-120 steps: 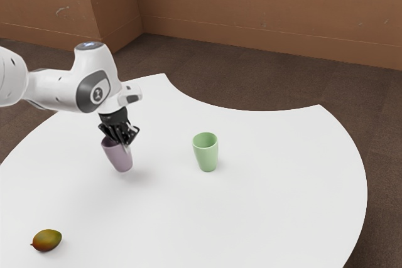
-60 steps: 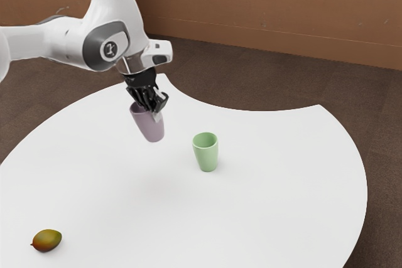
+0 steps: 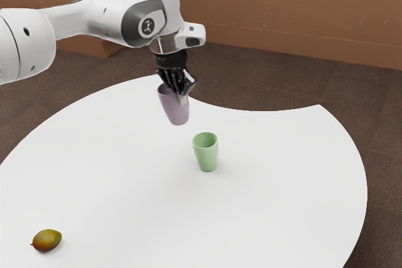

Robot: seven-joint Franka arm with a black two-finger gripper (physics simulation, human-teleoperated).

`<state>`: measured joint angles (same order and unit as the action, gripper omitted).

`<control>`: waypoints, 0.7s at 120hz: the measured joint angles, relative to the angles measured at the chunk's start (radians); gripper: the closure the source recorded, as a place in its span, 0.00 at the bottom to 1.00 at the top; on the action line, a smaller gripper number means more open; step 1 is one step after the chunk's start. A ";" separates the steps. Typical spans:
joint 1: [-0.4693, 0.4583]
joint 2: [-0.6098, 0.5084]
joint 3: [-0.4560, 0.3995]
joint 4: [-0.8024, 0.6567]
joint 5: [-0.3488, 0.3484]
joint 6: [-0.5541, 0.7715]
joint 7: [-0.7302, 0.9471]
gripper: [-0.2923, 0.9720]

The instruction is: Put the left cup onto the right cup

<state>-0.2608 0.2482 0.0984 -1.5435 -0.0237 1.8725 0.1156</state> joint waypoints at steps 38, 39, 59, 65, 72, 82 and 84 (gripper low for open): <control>-0.001 0.139 -0.039 0.108 -0.003 -0.006 0.010 0.85; -0.001 0.142 -0.039 0.109 -0.004 -0.006 0.011 0.85; -0.001 0.188 -0.046 0.128 -0.005 0.014 0.014 0.85; -0.001 0.208 -0.046 0.145 -0.005 0.022 0.014 0.85; -0.001 0.228 -0.046 0.161 -0.005 0.030 0.015 0.85; -0.001 0.248 -0.044 0.172 -0.004 0.041 0.016 0.85; -0.001 0.252 -0.043 0.173 -0.004 0.043 0.016 0.85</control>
<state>-0.2616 0.4997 0.0550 -1.3710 -0.0279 1.9150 0.1316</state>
